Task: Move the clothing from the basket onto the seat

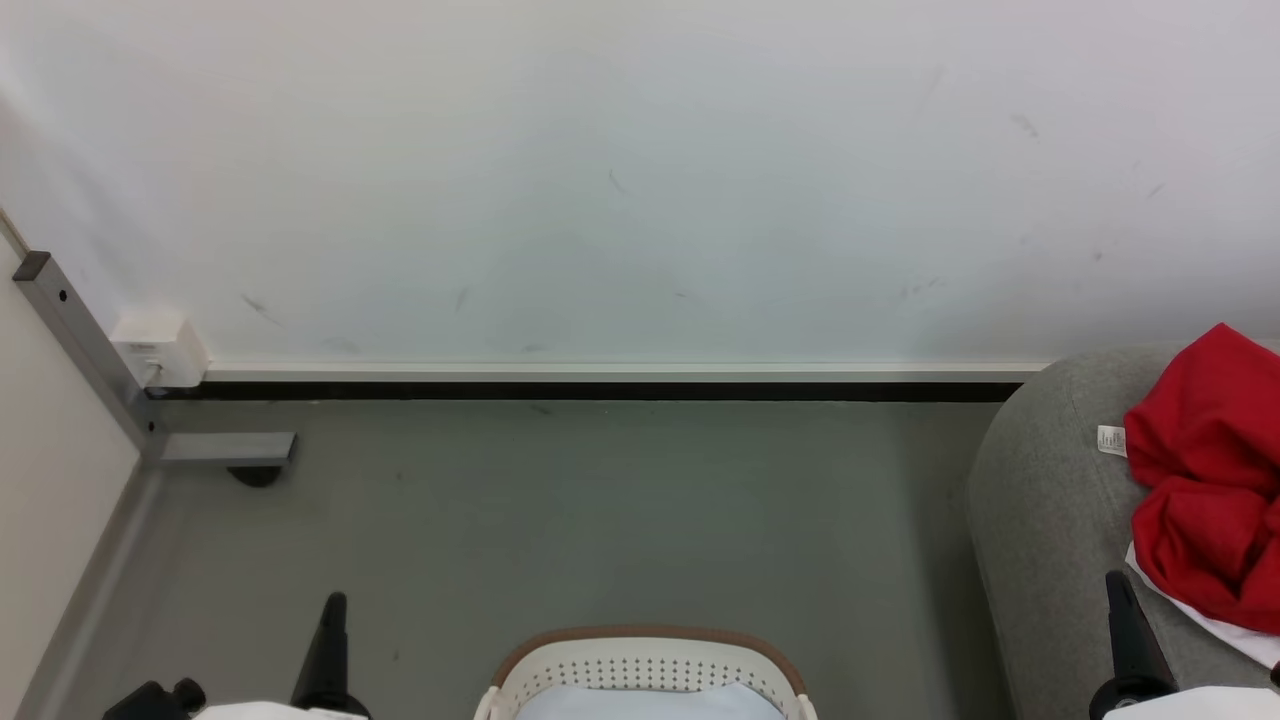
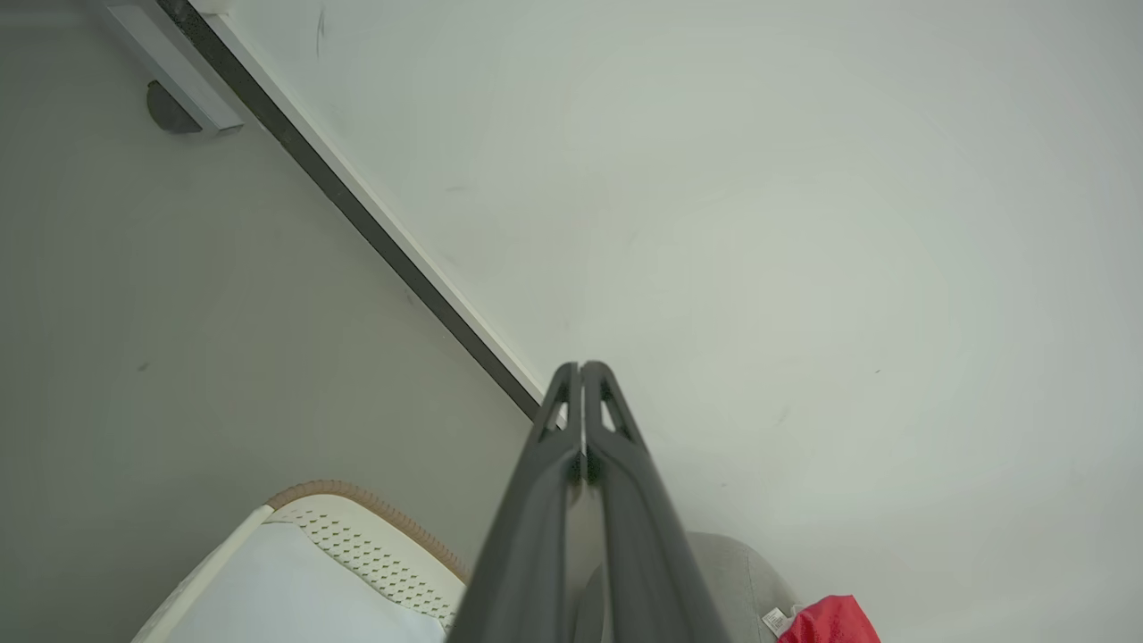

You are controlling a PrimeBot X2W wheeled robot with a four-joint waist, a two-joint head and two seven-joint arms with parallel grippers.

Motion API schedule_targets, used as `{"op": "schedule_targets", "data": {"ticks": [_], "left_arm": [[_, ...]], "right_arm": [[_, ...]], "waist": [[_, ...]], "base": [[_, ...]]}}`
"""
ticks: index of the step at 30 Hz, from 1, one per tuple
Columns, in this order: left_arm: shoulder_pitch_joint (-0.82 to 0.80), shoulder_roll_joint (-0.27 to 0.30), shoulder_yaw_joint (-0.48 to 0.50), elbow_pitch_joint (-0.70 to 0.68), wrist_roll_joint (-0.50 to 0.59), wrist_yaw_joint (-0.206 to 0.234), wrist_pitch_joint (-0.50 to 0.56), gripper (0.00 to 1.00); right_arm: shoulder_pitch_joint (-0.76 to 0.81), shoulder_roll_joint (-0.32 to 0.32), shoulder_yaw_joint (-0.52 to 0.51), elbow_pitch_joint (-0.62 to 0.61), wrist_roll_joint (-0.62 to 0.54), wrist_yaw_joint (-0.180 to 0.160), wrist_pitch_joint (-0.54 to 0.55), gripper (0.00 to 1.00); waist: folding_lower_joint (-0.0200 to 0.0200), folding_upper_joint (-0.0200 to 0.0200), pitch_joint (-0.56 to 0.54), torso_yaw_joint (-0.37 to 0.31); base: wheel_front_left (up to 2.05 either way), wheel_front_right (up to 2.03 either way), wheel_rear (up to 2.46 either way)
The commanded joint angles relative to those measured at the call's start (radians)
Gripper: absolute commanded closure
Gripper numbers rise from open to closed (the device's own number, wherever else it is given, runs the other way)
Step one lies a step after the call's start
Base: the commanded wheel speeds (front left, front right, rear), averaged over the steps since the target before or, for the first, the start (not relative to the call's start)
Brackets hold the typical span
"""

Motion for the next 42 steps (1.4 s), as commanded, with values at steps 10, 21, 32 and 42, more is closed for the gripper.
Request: {"op": "schedule_targets", "data": {"ticks": [10, 21, 32, 42], "left_arm": [[-0.031, 0.008, 0.015, -0.02, -0.124, -0.008, 0.033, 1.0], [-0.038, 0.009, 0.025, -0.027, -0.235, -0.011, 0.064, 1.0], [-0.045, 0.009, 0.034, -0.033, -0.336, -0.017, 0.09, 1.0], [-0.051, 0.01, 0.043, -0.037, -0.419, -0.02, 0.113, 1.0]], "right_arm": [[-0.033, 0.002, -0.025, -0.023, 0.11, -0.001, 0.031, 1.0], [-0.039, 0.008, -0.043, -0.032, 0.206, -0.001, 0.061, 1.0], [-0.044, 0.013, -0.059, -0.039, 0.296, -0.001, 0.087, 1.0], [-0.044, 0.018, -0.074, -0.045, 0.371, -0.001, 0.11, 1.0]], "waist": [[0.0, 0.0, 0.004, 0.001], [0.0, 0.0, 0.009, 0.001], [0.0, 0.0, 0.014, 0.002], [0.0, 0.0, 0.018, 0.002]], "base": [[0.0, 0.0, 0.0], [0.0, 0.0, 0.0], [0.0, 0.0, 0.0], [0.0, 0.0, 0.0]]}}
